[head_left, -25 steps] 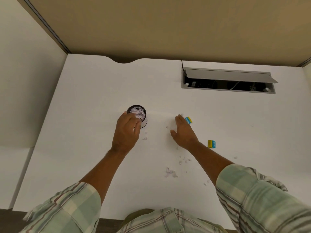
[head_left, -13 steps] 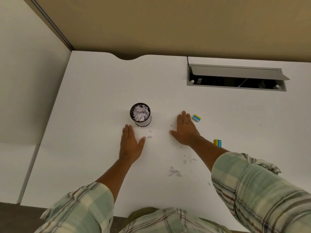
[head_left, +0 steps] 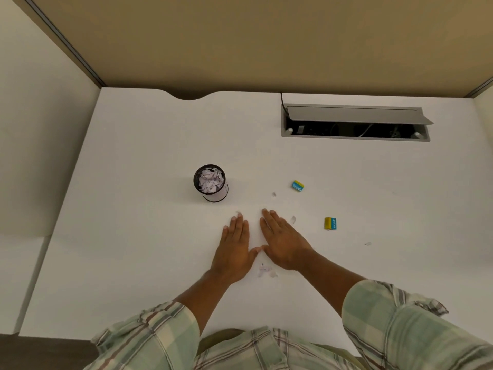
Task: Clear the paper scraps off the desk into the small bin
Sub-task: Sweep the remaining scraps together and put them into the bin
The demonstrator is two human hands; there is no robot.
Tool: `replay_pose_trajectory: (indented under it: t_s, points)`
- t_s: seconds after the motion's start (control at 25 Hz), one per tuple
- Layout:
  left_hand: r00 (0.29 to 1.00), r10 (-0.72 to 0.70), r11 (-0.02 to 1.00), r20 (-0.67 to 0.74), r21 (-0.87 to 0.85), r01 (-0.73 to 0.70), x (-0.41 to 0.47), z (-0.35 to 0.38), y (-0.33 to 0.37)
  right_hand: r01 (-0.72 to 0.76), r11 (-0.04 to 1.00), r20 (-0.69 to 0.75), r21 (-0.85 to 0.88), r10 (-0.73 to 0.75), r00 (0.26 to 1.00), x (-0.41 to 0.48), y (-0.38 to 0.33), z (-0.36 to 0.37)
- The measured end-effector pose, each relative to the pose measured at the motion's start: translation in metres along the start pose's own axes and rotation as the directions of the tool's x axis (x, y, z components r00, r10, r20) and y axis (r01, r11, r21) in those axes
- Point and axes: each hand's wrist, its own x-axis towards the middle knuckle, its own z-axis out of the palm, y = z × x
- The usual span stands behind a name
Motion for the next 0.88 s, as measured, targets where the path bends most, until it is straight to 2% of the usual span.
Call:
replay_pose_trajectory:
  t_s: [0.08,0.24,0.36,0.44,0.64,0.88]
  points:
    - [0.998,0.053,0.997,0.034,0.05,-0.055,-0.005,0.003,0.005,0.002,1.0,0.015,0.0,-0.002,1.0,-0.015,0.002,0.005]
    - [0.99,0.134,0.991,0.037,-0.009,-0.133,-0.01,0.0,0.004,-0.046,0.996,-0.051,0.071,0.049,0.997,-0.016,0.006,-0.004]
    - [0.996,0.061,0.997,-0.064,-0.05,-0.064,-0.003,-0.011,-0.004,-0.102,0.989,-0.12,0.105,0.115,0.986,0.003,0.013,-0.023]
    - [0.997,0.014,0.997,-0.075,-0.072,-0.019,0.007,-0.021,-0.009,-0.112,0.99,-0.111,0.084,0.121,0.986,0.018,0.02,-0.035]
    - [0.997,-0.058,0.992,0.042,-0.11,0.062,0.033,-0.029,-0.008,-0.12,0.992,0.025,0.028,0.119,0.993,0.035,0.034,-0.048]
    - [0.997,0.034,0.999,0.07,0.005,-0.034,0.006,0.0,0.019,-0.099,0.995,-0.005,0.007,0.099,0.995,-0.007,0.039,-0.006]
